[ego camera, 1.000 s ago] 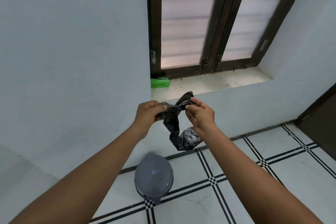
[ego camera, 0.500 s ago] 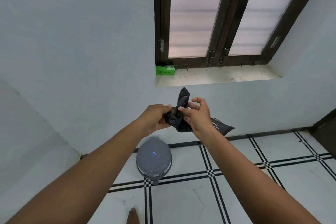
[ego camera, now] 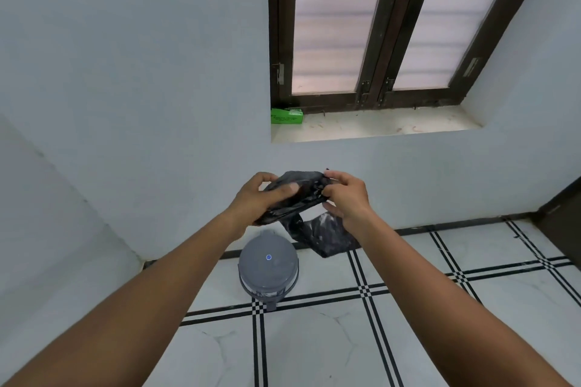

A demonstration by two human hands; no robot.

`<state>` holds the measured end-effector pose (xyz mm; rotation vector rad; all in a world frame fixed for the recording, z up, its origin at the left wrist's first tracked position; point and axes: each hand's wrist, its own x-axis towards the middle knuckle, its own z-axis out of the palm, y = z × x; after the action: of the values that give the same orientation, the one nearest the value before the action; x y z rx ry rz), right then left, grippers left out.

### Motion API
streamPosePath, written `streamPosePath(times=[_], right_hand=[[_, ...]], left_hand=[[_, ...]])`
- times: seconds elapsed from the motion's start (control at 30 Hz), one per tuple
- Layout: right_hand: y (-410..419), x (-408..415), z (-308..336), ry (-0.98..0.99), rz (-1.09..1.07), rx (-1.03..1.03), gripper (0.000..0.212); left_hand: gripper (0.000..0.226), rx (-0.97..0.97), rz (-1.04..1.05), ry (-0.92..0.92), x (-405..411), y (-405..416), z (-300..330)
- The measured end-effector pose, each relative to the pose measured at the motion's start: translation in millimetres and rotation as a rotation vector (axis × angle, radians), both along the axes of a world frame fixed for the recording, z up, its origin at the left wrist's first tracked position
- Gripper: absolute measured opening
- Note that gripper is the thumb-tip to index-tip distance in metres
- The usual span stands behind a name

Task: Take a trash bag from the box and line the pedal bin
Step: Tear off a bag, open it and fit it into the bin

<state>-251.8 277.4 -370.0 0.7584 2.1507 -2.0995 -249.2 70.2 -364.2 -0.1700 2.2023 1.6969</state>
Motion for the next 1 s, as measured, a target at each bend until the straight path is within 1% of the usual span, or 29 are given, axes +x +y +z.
streamPosePath(times=[0.03, 0.07, 0.1, 0.13, 0.17, 0.2, 0.23, 0.27, 0.33, 0.37, 0.4, 0.43, 0.47, 0.5, 0.53, 0.57, 0.6, 0.63, 0.67, 0.7, 0.73, 0.77, 0.8, 0.83, 0.87, 0.93, 1.0], right_hand=[[-5.8, 0.0, 2.6, 0.004, 0.031, -0.082, 0.035], [-11.8, 1.0, 5.6, 0.002, 0.074, -0.145, 0.032], [-16.7, 2.0, 7.5, -0.003, 0.124, -0.186, 0.032], [-20.7, 3.3, 8.9, -0.003, 0.176, -0.212, 0.033], [-23.0, 2.9, 7.5, -0.002, 0.221, -0.216, 0.034], [-26.2, 3.4, 6.2, 0.004, 0.255, -0.208, 0.034], [-27.6, 3.4, 3.6, 0.013, 0.279, -0.165, 0.032], [-28.0, 4.0, 0.5, 0.032, 0.298, -0.053, 0.028], [-27.2, 3.9, -6.4, 0.067, 0.324, 0.339, 0.019], [-26.9, 3.5, -10.0, 0.085, 0.323, 0.517, 0.02], [-27.3, 4.3, -11.9, 0.098, 0.307, 0.641, 0.024], [-28.9, 3.2, -14.4, 0.088, 0.278, 0.697, 0.029], [-31.2, 2.5, -15.7, 0.068, 0.238, 0.706, 0.034], [-33.3, 0.3, -17.2, 0.037, 0.189, 0.649, 0.038], [-36.2, -3.4, -19.2, 0.006, 0.136, 0.54, 0.038], [-39.8, -6.4, -18.7, -0.034, 0.075, 0.366, 0.033], [-42.2, -10.3, -19.1, -0.073, 0.017, 0.156, 0.024], [-45.2, -11.6, -16.0, -0.105, -0.018, -0.031, 0.019], [-48.9, -12.6, -14.0, -0.115, -0.019, -0.186, 0.025], [-52.6, -12.9, -11.7, -0.116, 0.007, -0.277, 0.037], [-56.1, -13.8, -11.2, -0.108, 0.039, -0.326, 0.045], [-59.6, -14.4, -11.4, -0.1, 0.09, -0.32, 0.048], [-63.2, -15.0, -11.1, -0.09, 0.148, -0.293, 0.045], [-65.9, -14.4, -9.6, -0.079, 0.221, -0.241, 0.041], [-67.1, -13.3, -8.3, -0.061, 0.309, -0.165, 0.038], [-65.0, -10.8, -8.3, -0.015, 0.477, 0.095, 0.038], [-62.1, -10.9, -10.0, -0.025, 0.525, 0.415, 0.037]], left_hand=[[0.046, -0.23, -0.056, 0.081, -2.4, -2.8, -1.2], [0.044, -0.375, -0.073, 0.121, -4.8, -4.4, -1.0], [0.042, -0.423, -0.045, 0.117, -7.1, -6.1, -0.5], [0.04, -0.368, 0.03, 0.085, -9.8, -8.1, -0.6], [0.038, -0.269, 0.144, 0.044, -11.3, -10.0, 0.5], [0.033, -0.165, 0.273, 0.017, -13.0, -13.9, 0.5], [0.03, -0.102, 0.385, 0.016, -14.5, -17.7, 1.2], [0.028, -0.07, 0.486, 0.045, -15.5, -22.7, 1.8], [0.03, -0.04, 0.642, 0.135, -13.7, -36.4, 0.8], [0.031, -0.026, 0.677, 0.165, -12.8, -44.0, -0.8], [0.028, 0.003, 0.661, 0.187, -11.6, -51.4, -2.3], [0.024, 0.042, 0.595, 0.195, -10.7, -58.5, -3.8], [0.022, 0.11, 0.493, 0.18, -8.1, -63.1, -2.9], [0.028, 0.144, 0.354, 0.149, -6.6, -67.6, -3.4], [0.04, 0.109, 0.199, 0.126, -5.1, -71.9, -4.1], [0.046, 0.008, 0.053, 0.11, -3.5, -74.7, -3.8], [0.043, -0.119, -0.072, 0.11, -1.8, -76.8, -3.7], [0.03, -0.231, -0.151, 0.091, -0.2, -77.7, -3.5], [0.018, -0.311, -0.193, 0.066, 1.0, -78.9, -3.2], [0.023, -0.392, -0.22, 0.052, -0.7, -81.1, -5.6], [0.035, -0.471, -0.24, 0.05, -3.3, -83.0, -8.8], [0.04, -0.588, -0.252, 0.06, -5.5, -84.7, -11.0], [0.038, -0.698, -0.237, 0.108, -8.9, -86.6, -13.6], [0.032, -0.776, -0.182, 0.138, -10.8, -89.4, -15.0], [0.026, -0.803, -0.093, 0.15, -13.1, -92.5, -18.0], [0.029, -0.735, 0.101, 0.16, -17.5, -100.1, -23.4], [0.039, -0.635, 0.239, 0.23, -19.6, -107.7, -27.8]])
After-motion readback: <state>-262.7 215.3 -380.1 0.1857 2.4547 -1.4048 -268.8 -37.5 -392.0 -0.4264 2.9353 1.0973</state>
